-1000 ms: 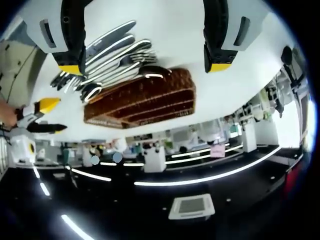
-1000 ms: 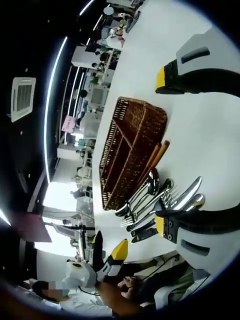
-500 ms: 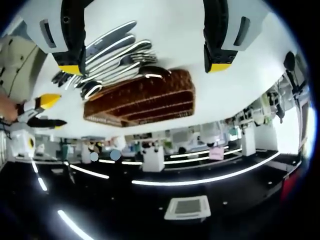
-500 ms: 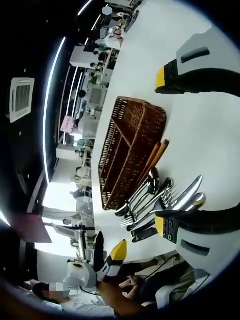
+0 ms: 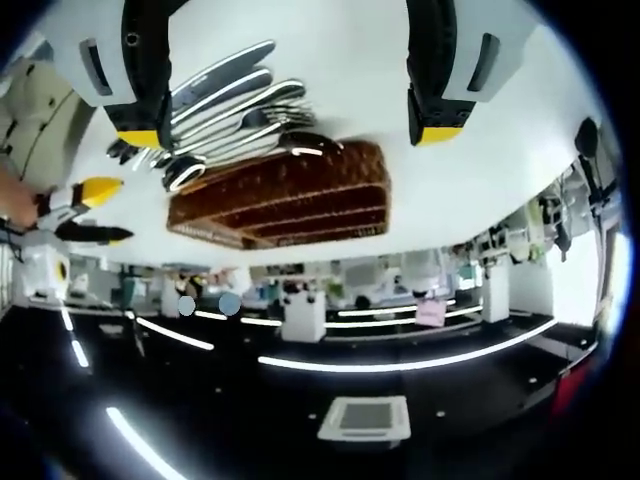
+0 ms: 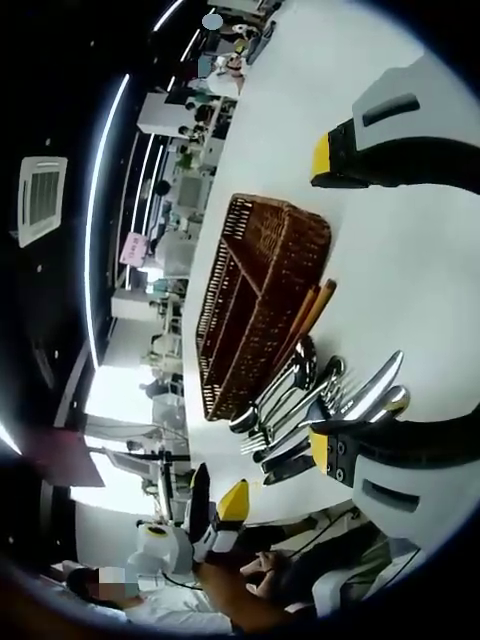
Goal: Arrange the knives, forks, and spoons in their matching storage slots by inserting each utensil handle-first until every utensil is classified and aligned in the correct compartment
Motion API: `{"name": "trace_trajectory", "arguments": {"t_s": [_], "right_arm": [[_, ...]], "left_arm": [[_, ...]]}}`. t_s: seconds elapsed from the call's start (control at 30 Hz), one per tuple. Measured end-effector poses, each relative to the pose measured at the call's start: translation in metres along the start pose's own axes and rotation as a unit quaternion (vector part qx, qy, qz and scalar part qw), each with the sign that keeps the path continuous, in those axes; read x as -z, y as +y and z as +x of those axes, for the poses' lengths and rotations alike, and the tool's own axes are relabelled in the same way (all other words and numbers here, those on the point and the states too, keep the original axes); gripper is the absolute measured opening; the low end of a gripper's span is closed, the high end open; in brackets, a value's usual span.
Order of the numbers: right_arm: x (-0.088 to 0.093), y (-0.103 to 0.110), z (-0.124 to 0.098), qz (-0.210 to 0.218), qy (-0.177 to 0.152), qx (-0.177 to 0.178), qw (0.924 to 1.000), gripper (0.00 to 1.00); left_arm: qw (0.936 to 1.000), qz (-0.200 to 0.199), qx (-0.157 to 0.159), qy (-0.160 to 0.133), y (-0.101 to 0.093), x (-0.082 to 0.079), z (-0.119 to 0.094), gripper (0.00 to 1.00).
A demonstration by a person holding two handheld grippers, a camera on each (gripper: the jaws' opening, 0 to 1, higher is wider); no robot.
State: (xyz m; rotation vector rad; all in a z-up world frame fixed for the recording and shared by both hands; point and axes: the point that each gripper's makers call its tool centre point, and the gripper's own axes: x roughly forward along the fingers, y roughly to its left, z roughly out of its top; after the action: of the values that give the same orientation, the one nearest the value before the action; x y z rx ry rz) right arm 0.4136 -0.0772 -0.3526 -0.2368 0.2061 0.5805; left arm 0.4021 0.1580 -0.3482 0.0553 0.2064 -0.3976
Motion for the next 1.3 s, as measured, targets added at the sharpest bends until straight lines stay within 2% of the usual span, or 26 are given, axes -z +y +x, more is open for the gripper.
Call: {"name": "trace_trajectory", "arguments": {"t_s": [0.7,1.03,1.2,1.3], "right_arm": [[-0.001,0.002,0.002,-0.001,0.000,-0.008,1.0000,0.98],[0.000,0.006,0.004,-0.002,0.008,-0.020,0.9998,0.95],[0.000,0.011,0.009,0.000,0.012,-0.036,0.9993,0.91],[0.003,0.016,0.013,0.006,0.022,-0.054,0.9983,0.84]], "left_arm": [[1.0000,-0.001,-0.001,0.000,0.001,0.001,-0.002,0.99],[1.0000,0.002,0.000,0.010,0.001,0.006,-0.001,0.99],[0.9998,0.008,0.002,0.017,0.000,0.009,0.000,0.98],[0.9999,-0.002,0.009,0.014,-0.004,0.009,0.001,0.99]]}}
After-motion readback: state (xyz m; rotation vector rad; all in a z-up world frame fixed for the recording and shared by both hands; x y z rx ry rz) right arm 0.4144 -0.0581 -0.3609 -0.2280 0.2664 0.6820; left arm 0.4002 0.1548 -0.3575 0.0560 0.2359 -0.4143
